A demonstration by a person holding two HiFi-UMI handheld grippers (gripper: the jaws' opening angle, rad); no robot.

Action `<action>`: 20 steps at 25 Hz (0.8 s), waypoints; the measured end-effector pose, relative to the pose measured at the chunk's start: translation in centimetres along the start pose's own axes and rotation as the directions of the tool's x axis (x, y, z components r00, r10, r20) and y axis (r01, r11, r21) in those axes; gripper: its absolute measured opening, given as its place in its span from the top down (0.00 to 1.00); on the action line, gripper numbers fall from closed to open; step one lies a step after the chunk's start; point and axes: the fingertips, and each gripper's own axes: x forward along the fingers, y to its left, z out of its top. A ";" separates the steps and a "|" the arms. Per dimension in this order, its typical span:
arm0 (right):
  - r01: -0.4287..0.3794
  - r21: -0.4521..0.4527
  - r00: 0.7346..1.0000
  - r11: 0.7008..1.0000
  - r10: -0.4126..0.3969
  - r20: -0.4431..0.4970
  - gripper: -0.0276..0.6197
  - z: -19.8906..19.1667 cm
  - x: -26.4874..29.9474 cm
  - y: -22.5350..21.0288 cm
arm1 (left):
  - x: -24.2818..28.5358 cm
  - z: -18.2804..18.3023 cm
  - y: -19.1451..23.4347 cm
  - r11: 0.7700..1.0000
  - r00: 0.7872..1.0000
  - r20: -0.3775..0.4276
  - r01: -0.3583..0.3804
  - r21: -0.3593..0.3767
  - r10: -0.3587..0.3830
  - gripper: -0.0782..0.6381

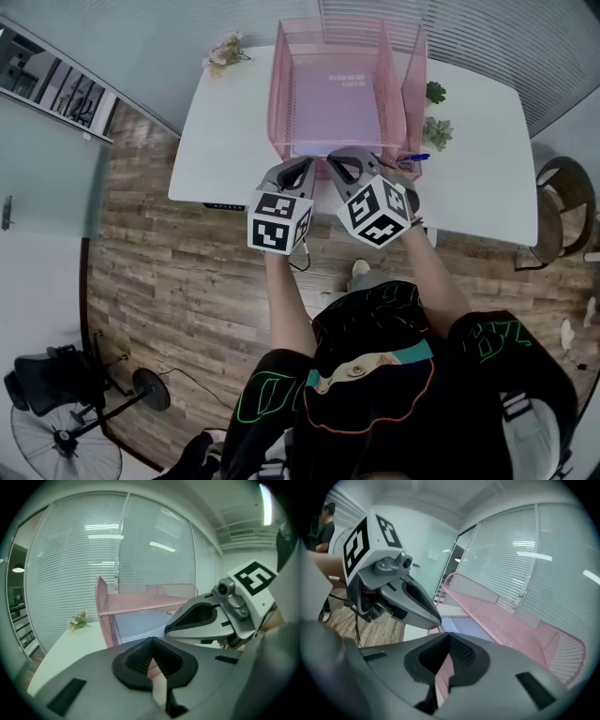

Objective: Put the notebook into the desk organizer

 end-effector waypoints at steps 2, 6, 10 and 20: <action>-0.043 0.083 0.995 0.996 0.036 0.089 0.95 1.5 -0.7 0.0 | -1.2 1.2 -0.1 0.999 0.998 0.061 0.034 0.003 -0.034 0.90; -0.103 0.171 0.960 0.980 0.052 0.276 0.95 5.3 -2.7 -0.6 | -4.1 4.4 0.5 0.999 0.981 0.193 0.033 0.013 -0.035 0.90; -0.092 0.217 0.904 0.972 -0.010 0.427 0.95 9.5 -5.3 -2.6 | -7.0 8.5 0.8 0.999 0.942 0.334 0.004 0.036 -0.016 0.90; 0.148 0.427 0.846 0.892 -0.338 0.413 0.95 11.6 -10.1 -11.3 | -9.2 14.0 3.7 0.973 0.844 0.483 -0.193 -0.129 0.232 0.90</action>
